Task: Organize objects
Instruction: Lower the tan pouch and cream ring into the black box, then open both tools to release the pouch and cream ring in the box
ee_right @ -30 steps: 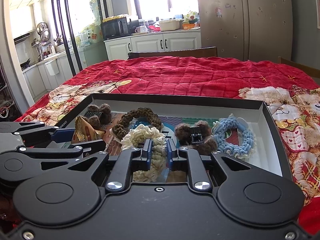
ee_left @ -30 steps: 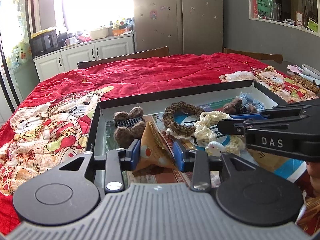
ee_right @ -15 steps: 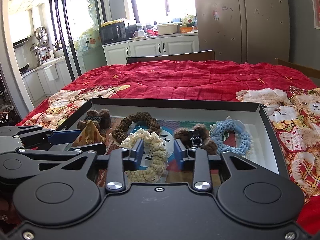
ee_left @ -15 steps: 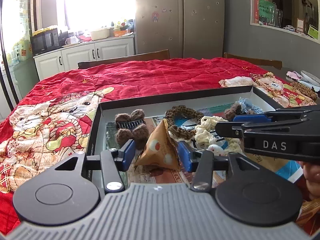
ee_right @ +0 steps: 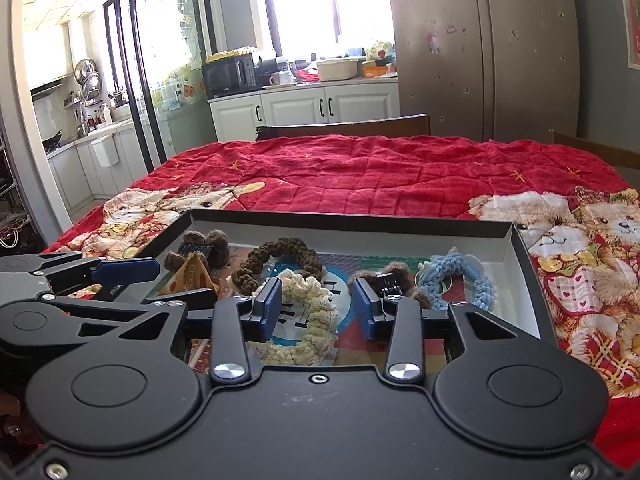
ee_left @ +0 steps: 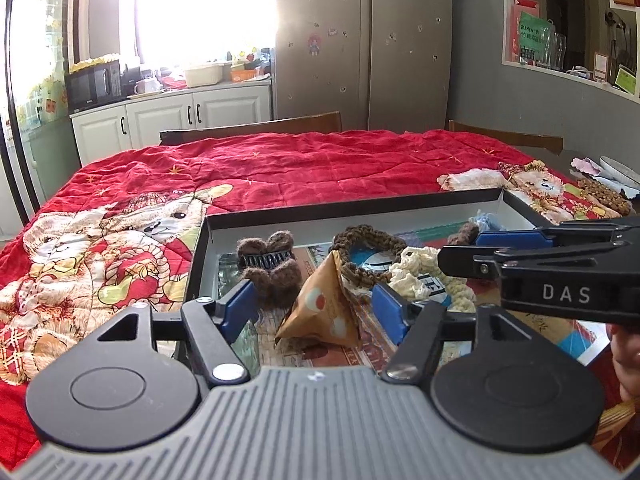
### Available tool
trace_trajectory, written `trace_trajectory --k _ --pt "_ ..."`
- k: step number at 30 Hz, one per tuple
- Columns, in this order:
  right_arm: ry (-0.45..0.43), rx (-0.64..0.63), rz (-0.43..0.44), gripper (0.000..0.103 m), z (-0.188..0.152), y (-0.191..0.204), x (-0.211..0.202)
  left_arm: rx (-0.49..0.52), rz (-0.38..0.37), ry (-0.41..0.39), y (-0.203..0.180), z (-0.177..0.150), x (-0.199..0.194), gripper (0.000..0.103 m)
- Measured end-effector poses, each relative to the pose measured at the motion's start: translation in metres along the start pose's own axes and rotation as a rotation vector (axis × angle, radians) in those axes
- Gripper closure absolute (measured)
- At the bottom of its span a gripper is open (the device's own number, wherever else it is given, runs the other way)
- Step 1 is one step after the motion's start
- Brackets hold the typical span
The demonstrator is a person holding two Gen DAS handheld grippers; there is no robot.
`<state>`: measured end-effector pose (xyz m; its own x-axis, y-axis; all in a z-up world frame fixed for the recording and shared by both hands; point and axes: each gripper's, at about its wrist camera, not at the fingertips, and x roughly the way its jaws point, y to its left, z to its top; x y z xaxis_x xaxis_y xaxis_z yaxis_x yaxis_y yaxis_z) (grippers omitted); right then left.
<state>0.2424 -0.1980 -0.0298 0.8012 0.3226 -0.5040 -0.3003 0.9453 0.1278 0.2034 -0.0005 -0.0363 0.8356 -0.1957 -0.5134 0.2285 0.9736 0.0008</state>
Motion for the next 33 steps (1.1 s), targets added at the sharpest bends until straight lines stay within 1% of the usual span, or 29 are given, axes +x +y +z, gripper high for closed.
trace_trajectory --k 4,10,33 --pt "-0.018 -0.010 0.008 0.061 0.003 0.002 -0.012 -0.005 -0.003 -0.015 0.001 0.003 -0.008 0.024" --pt "-0.035 -0.015 0.016 0.061 0.007 0.004 -0.028 -0.019 -0.024 -0.036 0.001 0.008 -0.021 0.024" --pt "-0.084 -0.041 0.034 0.058 0.013 0.013 -0.085 0.024 -0.102 -0.117 -0.011 0.015 -0.075 0.022"
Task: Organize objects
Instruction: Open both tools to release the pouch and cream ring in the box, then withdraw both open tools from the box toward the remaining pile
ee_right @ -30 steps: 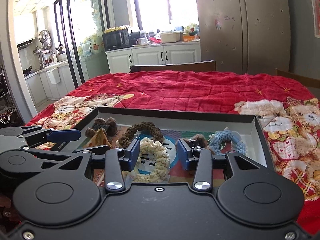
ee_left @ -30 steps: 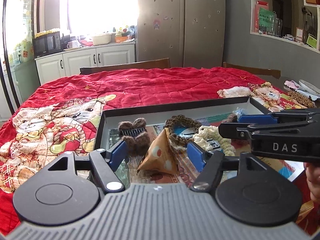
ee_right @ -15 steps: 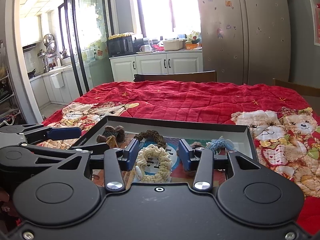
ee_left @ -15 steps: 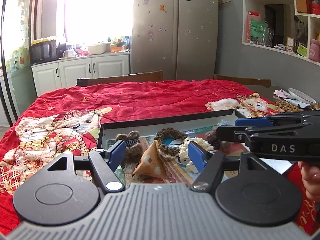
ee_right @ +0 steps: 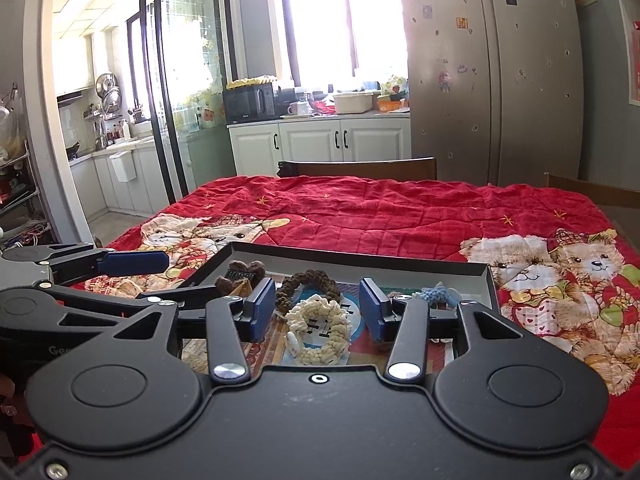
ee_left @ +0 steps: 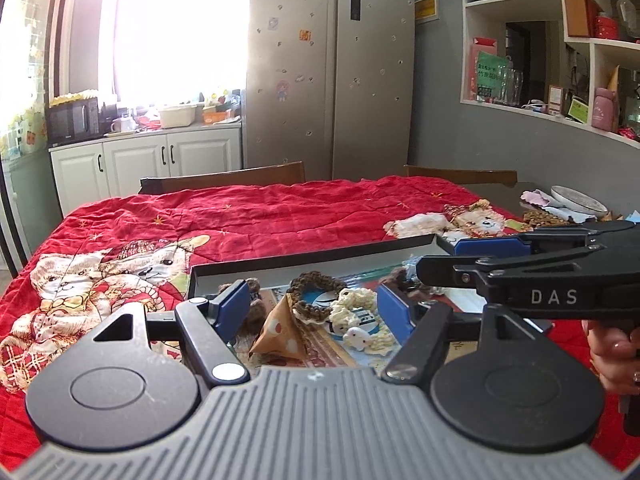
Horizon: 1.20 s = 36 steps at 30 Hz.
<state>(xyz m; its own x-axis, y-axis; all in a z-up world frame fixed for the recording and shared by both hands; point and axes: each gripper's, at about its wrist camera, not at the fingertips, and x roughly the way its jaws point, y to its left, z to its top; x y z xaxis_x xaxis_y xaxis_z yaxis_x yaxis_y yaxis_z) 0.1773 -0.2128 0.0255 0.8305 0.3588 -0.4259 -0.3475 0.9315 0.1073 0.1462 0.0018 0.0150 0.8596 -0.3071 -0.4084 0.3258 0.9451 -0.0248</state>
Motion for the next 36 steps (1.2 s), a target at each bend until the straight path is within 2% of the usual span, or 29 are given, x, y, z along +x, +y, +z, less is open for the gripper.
trace_trajectory --k 20,36 --pt "-0.026 -0.006 0.012 0.055 -0.001 -0.002 -0.049 0.036 -0.039 -0.029 -0.012 0.004 -0.029 0.021" --pt "-0.020 -0.031 -0.005 0.054 -0.024 -0.008 -0.092 0.108 -0.077 -0.021 -0.026 -0.008 -0.050 0.018"
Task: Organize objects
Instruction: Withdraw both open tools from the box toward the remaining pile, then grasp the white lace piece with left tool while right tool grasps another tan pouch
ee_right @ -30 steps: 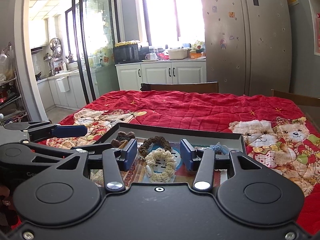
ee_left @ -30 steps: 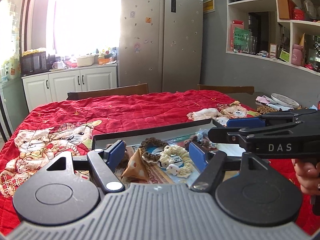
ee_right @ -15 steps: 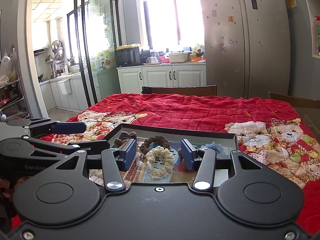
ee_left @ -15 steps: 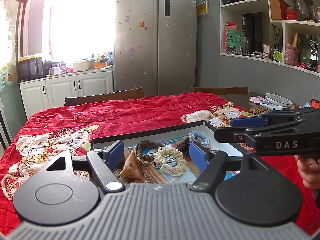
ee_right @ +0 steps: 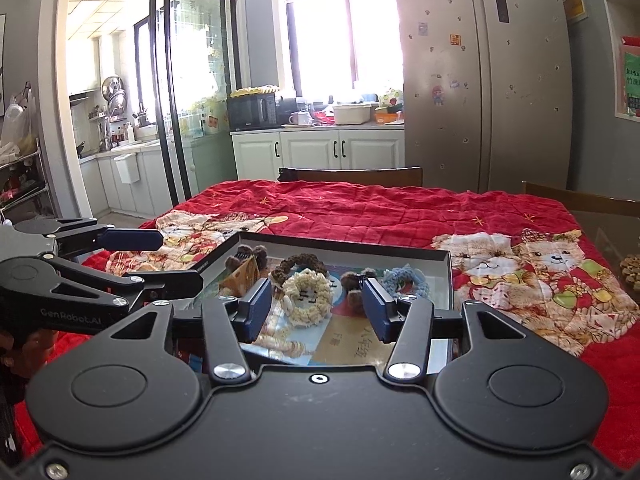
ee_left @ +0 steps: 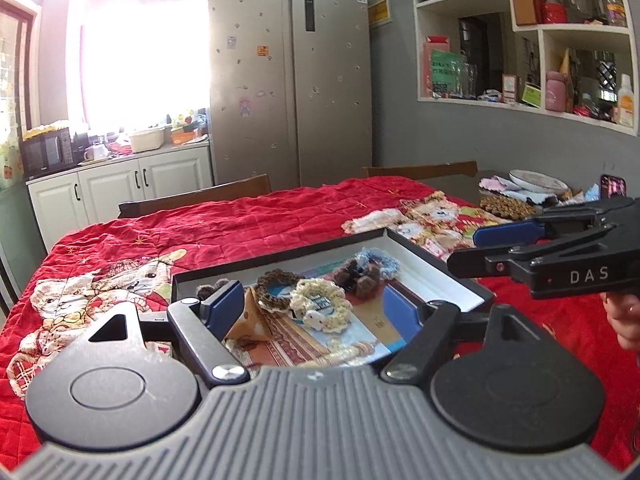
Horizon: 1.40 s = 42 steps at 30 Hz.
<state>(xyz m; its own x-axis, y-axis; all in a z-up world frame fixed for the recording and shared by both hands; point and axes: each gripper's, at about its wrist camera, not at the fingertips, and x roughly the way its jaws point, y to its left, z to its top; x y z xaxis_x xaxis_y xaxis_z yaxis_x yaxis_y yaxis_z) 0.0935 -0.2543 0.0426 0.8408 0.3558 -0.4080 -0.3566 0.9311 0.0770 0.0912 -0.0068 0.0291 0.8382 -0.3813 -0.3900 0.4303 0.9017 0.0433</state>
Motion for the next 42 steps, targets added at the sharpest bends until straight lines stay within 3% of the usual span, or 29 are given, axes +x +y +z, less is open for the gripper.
trace_trajectory --k 23,42 --pt "0.109 -0.063 0.039 0.053 -0.061 0.012 -0.023 0.132 -0.104 0.097 -0.017 -0.040 -0.004 0.018" --pt "0.164 -0.058 0.048 0.054 -0.077 0.012 0.009 0.196 -0.145 0.172 -0.025 -0.060 0.023 0.026"
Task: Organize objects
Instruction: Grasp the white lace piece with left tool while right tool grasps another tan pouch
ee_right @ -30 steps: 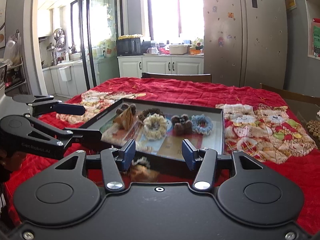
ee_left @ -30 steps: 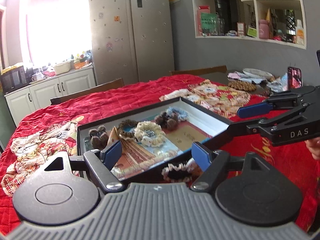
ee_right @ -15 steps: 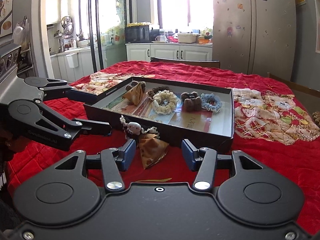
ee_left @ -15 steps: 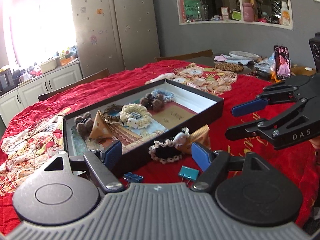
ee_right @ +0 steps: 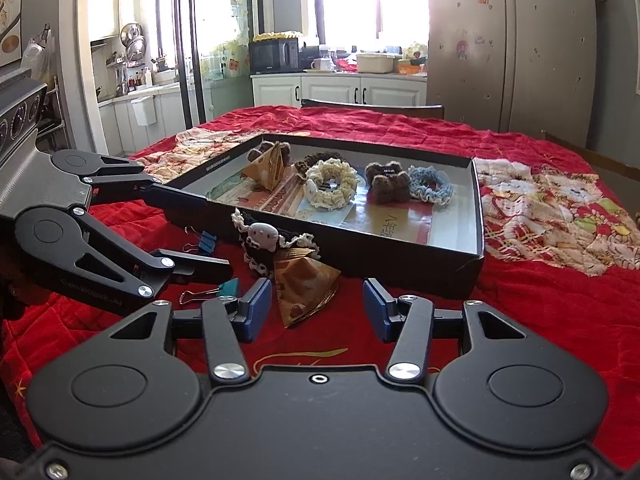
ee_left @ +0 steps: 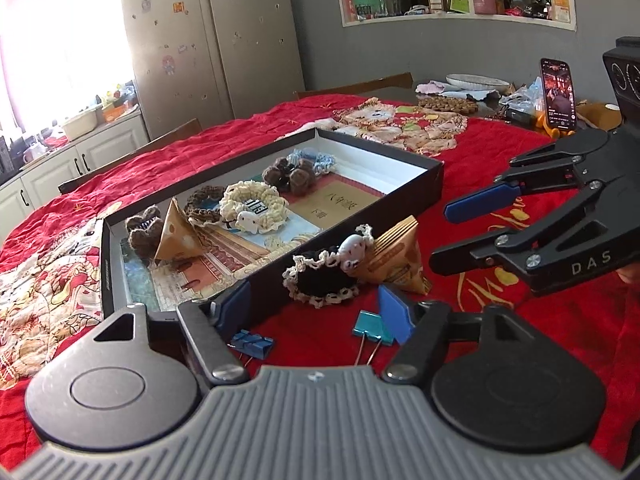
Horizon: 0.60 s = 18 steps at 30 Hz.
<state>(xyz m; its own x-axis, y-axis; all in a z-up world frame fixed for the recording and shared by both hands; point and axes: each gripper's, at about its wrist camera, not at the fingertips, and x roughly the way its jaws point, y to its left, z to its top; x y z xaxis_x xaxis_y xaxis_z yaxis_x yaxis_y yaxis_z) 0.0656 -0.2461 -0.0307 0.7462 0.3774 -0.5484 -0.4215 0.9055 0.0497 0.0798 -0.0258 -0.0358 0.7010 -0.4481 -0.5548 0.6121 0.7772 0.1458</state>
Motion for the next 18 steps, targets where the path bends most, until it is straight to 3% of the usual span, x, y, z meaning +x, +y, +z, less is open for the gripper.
trace_trajectory --k 13,18 --pt "0.027 0.006 0.031 0.054 0.007 0.003 0.029 0.044 0.012 0.011 -0.006 0.001 0.014 0.036" --pt "0.052 0.016 0.059 0.059 0.010 -0.001 0.037 0.055 0.012 0.012 -0.008 0.000 0.017 0.038"
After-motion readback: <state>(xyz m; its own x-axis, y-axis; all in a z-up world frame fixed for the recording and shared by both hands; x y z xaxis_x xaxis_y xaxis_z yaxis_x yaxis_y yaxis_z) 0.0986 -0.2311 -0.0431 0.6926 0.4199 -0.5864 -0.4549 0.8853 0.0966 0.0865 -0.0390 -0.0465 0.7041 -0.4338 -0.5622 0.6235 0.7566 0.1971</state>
